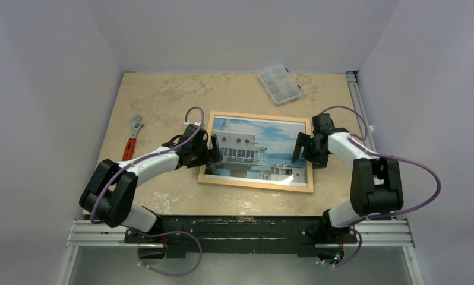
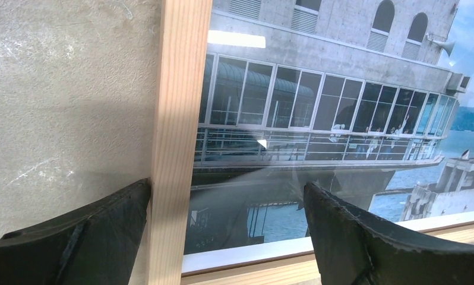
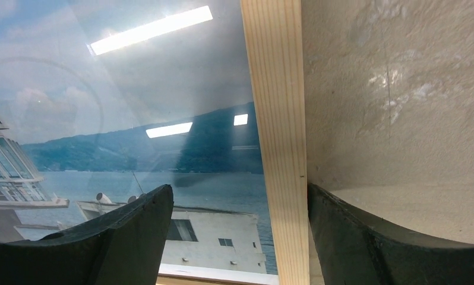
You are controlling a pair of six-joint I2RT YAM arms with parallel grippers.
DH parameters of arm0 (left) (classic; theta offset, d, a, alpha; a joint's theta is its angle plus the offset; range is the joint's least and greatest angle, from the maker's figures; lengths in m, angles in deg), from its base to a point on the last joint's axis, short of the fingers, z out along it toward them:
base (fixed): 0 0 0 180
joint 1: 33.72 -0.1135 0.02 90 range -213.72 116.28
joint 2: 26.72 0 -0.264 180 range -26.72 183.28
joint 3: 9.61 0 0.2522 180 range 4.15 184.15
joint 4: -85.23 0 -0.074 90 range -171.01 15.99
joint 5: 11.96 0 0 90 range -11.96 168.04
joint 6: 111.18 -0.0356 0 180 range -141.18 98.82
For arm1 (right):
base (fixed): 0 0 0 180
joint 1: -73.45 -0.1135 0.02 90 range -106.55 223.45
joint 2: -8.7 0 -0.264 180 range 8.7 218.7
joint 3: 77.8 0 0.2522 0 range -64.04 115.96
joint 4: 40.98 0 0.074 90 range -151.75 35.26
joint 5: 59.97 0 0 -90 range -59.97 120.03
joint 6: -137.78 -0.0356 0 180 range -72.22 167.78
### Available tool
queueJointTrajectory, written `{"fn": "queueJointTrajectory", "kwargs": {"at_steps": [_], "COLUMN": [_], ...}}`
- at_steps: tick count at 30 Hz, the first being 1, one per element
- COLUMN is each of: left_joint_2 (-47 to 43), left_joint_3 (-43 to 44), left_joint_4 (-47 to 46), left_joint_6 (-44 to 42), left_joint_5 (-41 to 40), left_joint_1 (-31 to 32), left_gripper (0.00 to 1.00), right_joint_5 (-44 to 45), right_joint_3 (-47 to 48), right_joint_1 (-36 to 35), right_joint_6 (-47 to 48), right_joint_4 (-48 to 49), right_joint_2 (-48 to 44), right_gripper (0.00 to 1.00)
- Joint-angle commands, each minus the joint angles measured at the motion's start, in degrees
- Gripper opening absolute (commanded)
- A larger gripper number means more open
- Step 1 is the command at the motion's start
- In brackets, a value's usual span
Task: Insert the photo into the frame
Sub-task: Turn over the photo frame at the center of the board, then reset both arms
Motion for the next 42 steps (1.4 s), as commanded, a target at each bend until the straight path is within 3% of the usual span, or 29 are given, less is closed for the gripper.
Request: {"fn": "queueJointTrajectory", "kwargs": {"at_steps": [1, 9, 16, 23, 26, 32, 38, 42], "left_joint_2": [1.13, -4.19, -12.41, -21.53, -22.94, -22.50, -23.65, -29.42], "left_joint_3": [-3.80, -7.19, -7.11, -7.62, -8.91, -11.52, -13.27, -15.91], "left_joint_4": [-0.43, 0.00, 3.64, -5.26, -11.97, -26.20, -29.52, -29.47], "left_joint_6": [6.15, 9.40, 9.27, 3.43, 1.89, 2.03, 1.23, -2.05], "left_joint_5": [7.74, 3.93, -2.48, 0.44, 10.28, 28.14, 33.70, 28.23], "left_joint_1": [4.04, 5.28, 5.27, 3.57, -2.42, -20.76, -36.86, -42.24], "left_gripper": [0.96, 0.97, 1.00, 1.00, 1.00, 1.00, 1.00, 1.00], "right_joint_5": [-8.79, -6.23, -0.88, -0.85, -0.99, -2.01, 1.65, 3.52], "right_joint_3": [6.09, 7.57, 5.51, 4.45, 4.02, -2.06, -8.13, -12.73], "right_joint_1": [-0.81, -0.78, -0.74, -0.78, -0.72, -0.73, -0.71, -0.72], "right_joint_6": [-1.41, -0.21, 0.20, -0.73, -0.71, 1.64, 1.37, 0.13], "right_joint_4": [2.74, 1.22, 0.76, 3.64, 4.75, 15.06, 26.79, 35.23], "right_joint_2": [1.50, 2.06, -5.15, -15.06, -17.62, -24.97, -33.17, -36.92], "right_gripper": [0.80, 0.83, 0.98, 0.99, 0.99, 0.98, 0.99, 0.99]}}
